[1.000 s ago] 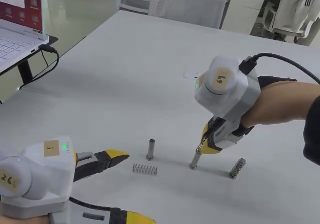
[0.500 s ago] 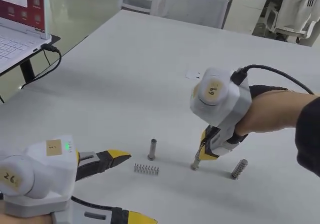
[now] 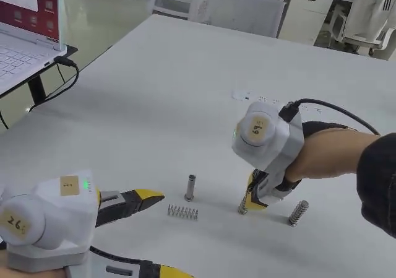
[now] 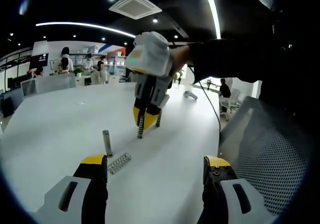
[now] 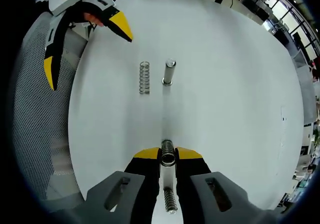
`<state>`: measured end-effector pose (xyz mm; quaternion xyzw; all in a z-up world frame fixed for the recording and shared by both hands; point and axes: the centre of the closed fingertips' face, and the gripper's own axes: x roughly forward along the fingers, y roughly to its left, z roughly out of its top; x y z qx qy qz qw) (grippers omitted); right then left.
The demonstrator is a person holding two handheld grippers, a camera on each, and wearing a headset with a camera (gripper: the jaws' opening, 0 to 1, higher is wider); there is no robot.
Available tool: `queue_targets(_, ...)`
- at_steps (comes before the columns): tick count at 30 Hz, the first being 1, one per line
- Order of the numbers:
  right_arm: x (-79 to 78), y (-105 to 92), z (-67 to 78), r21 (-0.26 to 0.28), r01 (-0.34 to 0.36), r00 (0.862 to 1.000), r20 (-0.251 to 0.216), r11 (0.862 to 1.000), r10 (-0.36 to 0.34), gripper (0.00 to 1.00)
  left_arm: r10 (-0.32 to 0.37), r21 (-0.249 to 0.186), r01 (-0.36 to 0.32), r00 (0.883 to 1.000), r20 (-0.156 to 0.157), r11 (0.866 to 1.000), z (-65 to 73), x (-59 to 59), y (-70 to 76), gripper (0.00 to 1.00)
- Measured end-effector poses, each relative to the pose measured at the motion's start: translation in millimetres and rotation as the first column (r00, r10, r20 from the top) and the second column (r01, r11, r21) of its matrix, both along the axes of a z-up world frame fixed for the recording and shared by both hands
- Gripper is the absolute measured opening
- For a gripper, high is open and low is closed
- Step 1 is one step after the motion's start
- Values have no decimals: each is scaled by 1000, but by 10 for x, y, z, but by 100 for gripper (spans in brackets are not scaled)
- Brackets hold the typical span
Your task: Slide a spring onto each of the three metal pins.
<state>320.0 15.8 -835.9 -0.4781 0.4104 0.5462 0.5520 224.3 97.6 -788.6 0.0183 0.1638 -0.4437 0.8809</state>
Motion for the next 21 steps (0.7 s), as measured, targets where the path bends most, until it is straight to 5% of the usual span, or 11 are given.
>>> queue_targets(21, -12, -29, -114, 12, 22, 1000, -14, 1000, -22, 11, 0, -1, 0, 1000, -3, 1000, -6, -2, -4, 74)
